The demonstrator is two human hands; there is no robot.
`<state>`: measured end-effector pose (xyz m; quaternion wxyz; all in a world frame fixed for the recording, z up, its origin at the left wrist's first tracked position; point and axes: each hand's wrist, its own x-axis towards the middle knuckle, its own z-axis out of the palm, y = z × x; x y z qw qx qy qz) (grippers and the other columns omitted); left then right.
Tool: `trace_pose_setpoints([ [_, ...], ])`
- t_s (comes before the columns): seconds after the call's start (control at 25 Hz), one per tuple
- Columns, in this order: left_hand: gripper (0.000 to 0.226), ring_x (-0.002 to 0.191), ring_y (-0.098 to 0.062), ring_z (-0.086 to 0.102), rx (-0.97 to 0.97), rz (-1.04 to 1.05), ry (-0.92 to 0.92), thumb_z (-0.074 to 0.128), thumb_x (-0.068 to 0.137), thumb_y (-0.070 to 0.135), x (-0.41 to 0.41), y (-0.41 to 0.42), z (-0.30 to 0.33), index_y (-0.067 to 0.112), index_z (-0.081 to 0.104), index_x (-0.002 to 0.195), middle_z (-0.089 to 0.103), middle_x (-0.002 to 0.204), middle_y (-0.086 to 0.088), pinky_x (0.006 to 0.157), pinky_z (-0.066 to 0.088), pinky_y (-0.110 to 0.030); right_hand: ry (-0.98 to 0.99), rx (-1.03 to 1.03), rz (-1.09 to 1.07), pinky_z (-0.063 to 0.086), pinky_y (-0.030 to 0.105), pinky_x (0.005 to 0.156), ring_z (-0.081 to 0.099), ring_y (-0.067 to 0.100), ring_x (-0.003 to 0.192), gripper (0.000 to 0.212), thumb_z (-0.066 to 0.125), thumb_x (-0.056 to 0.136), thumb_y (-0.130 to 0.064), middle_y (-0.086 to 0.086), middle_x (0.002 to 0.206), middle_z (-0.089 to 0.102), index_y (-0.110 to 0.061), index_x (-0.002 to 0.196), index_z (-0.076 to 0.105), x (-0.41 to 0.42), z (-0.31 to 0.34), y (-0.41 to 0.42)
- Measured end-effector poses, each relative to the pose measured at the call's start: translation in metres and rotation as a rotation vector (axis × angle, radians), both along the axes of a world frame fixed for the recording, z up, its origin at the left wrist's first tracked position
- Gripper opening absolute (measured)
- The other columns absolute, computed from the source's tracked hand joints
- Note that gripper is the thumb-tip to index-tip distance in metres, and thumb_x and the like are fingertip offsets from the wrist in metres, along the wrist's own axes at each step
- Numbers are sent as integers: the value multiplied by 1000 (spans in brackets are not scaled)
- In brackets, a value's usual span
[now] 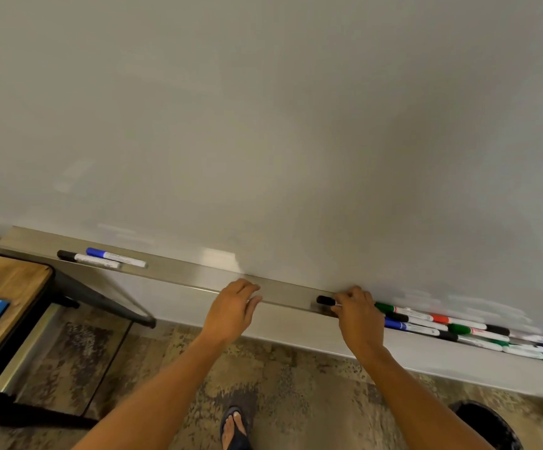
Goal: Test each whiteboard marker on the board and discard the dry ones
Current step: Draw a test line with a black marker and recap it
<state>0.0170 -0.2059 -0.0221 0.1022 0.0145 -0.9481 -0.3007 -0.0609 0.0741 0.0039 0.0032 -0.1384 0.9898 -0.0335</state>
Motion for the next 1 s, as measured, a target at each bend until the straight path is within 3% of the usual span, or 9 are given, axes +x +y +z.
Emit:
trace_pose_setpoints([
  [0.16, 53, 84, -6, 62, 150, -18, -150, 50, 93, 59, -6, 48, 33, 23, 58, 131, 64, 105, 9, 78, 54, -26, 69, -83, 193, 57, 35, 66, 62, 21, 89, 29, 88, 72, -12, -2, 95, 70, -20, 95, 73, 14, 19, 2],
  [0.28, 59, 82, -4, 61, 237, -77, -136, 56, 87, 66, -8, 90, 62, 26, 58, 130, 65, 99, 12, 76, 52, -22, 137, -161, 250, 56, 35, 64, 65, 20, 76, 34, 90, 66, -10, -1, 84, 71, -19, 94, 72, 28, 42, 15],
  [0.36, 53, 81, -3, 60, 266, -179, -121, 60, 85, 64, -8, 114, 78, 27, 63, 123, 66, 97, 12, 74, 49, -18, 150, -199, 298, 52, 33, 67, 66, 19, 77, 28, 86, 75, -15, -2, 86, 72, -20, 97, 70, 33, 54, 25],
  [0.48, 37, 81, -3, 59, 176, -278, -39, 62, 90, 52, -6, 147, 98, 22, 68, 111, 70, 97, 7, 74, 48, -20, 148, -264, 357, 49, 33, 75, 67, 20, 86, 17, 72, 91, -25, -3, 98, 73, -20, 106, 68, 38, 74, 50],
  [0.68, 31, 88, -17, 60, -93, -320, -83, 51, 100, 41, 3, 183, 127, 15, 64, 110, 65, 100, -3, 78, 49, -29, -20, -384, 373, 55, 34, 78, 63, 17, 97, 34, 56, 99, -40, -4, 117, 62, -19, 125, 62, 54, 108, 88],
  [0.8, 34, 84, -16, 57, -144, -350, -100, 42, 102, 43, 16, 203, 138, 14, 60, 104, 61, 95, -1, 75, 47, -29, -101, -290, 432, 54, 37, 82, 59, 17, 95, 29, 49, 103, -40, -1, 110, 64, -20, 118, 64, 62, 125, 110],
  [1.0, 29, 74, -6, 47, -141, -388, 20, 39, 104, 40, 37, 232, 164, 18, 55, 96, 52, 86, 8, 66, 34, -15, -33, -183, 505, 52, 38, 72, 59, 18, 80, 26, 39, 106, -41, -5, 98, 64, -23, 106, 58, 81, 161, 148],
])
